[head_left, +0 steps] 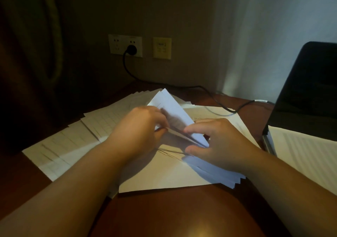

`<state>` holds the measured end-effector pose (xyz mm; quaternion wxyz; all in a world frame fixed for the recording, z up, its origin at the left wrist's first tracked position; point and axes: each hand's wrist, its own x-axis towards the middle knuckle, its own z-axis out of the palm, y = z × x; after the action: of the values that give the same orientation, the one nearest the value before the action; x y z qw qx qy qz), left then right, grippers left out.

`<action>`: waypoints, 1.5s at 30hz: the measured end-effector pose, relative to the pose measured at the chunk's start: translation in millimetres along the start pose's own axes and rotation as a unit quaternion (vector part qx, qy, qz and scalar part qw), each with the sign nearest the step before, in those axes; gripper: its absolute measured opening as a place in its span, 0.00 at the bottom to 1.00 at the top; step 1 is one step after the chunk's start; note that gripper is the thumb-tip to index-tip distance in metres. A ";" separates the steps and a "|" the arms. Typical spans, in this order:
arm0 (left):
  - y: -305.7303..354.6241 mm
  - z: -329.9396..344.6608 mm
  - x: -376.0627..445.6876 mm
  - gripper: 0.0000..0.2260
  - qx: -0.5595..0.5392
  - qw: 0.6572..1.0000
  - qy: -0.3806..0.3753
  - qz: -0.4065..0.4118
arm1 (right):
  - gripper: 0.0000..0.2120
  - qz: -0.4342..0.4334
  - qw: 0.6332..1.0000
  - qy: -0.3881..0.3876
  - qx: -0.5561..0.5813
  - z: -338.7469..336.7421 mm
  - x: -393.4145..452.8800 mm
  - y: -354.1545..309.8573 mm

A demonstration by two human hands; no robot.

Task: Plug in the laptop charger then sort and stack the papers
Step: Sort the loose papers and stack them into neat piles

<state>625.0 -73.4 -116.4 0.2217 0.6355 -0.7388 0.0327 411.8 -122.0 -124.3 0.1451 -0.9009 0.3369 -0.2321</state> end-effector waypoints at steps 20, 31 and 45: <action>13.9 7.6 -7.0 0.28 -0.008 0.992 -0.104 -0.065 | 0.18 0.031 0.982 0.184 0.020 -2.2 1.7 1.8; 4.4 4.1 -6.9 0.10 -0.001 0.993 -0.117 0.006 | 0.15 0.019 0.986 0.165 0.001 0.8 2.3 4.1; -11.2 3.6 -3.4 0.06 -0.006 1.000 -0.006 -0.007 | 0.16 -0.023 0.996 0.084 0.017 1.7 2.2 -0.6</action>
<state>635.0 -73.6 -123.5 0.2211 0.6394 -0.7361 0.0225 414.4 -122.8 -124.7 0.1266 -0.8832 0.3226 -0.3161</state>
